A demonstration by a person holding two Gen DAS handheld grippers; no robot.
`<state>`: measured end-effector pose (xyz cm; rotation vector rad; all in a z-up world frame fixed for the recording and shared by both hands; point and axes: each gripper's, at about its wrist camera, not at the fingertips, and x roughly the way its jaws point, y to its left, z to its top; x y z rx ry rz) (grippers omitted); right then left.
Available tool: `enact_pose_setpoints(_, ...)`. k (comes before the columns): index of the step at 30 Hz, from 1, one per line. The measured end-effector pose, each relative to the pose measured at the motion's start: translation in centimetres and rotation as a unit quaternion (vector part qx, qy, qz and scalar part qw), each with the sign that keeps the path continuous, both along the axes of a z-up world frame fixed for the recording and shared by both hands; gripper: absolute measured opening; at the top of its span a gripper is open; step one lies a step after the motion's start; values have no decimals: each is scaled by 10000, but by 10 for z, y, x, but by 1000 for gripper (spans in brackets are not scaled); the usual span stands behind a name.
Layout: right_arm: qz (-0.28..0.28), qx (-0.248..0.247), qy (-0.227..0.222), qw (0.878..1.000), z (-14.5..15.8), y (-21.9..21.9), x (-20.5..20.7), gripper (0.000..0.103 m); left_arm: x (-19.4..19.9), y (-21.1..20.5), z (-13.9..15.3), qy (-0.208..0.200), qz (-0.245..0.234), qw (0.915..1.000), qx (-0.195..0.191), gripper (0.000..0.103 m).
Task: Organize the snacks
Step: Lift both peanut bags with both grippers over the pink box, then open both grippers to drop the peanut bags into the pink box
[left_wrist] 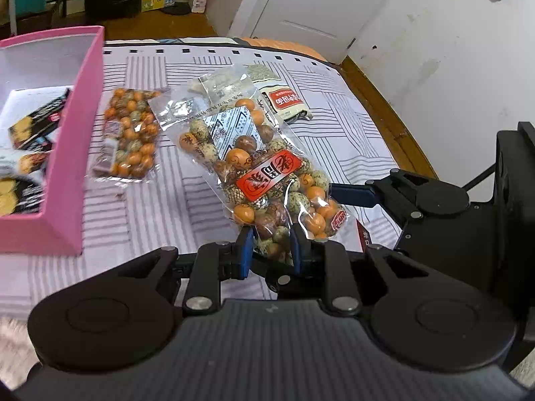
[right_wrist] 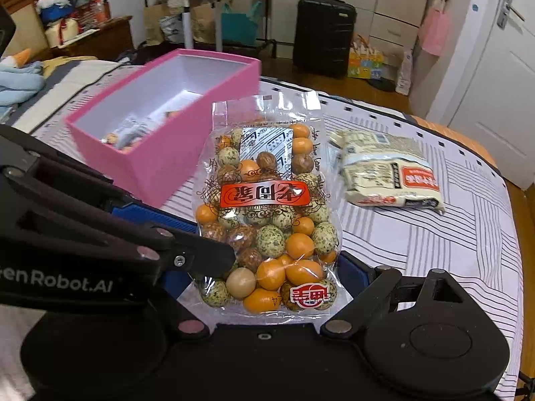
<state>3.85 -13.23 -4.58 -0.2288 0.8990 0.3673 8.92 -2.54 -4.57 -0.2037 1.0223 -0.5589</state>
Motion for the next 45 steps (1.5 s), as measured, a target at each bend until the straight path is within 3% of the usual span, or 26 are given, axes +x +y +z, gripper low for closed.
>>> enact_pose_setpoints(9, 483, 236, -250, 9982, 46, 53, -2, 93, -30, 53, 52, -231, 364, 9990, 108, 21)
enact_pose_setpoints(20, 800, 843, -89, 9932, 55, 120, 65, 93, -3, 134, 83, -546, 1236, 9907, 134, 22)
enact_pose_setpoints(28, 652, 1185, 198, 9906, 9, 161, 134, 93, 62, 182, 48, -555, 1900, 9799, 229, 24)
enact_pose_setpoints(36, 1180, 603, 303, 9907, -31, 196, 180, 94, 120, 210, -7, -185, 2283, 9731, 250, 25)
enact_pose_setpoints(38, 1419, 237, 185, 9894, -36, 203, 182, 95, 130, 213, -18, -62, 2304, 9728, 230, 25)
enact_pose_setpoints(41, 1739, -267, -359, 9838, -38, 207, 173, 95, 139, 218, -33, 172, 2427, 9699, 20, 25)
enact_pose_setpoints(43, 1895, -413, -736, 9782, -30, 203, 160, 95, 141, 217, -37, 195, 2487, 9684, 8, 25)
enact_pose_setpoints(45, 1987, -356, -826, 9759, -20, 194, 150, 95, 137, 214, -35, 141, 2571, 9662, 119, 28)
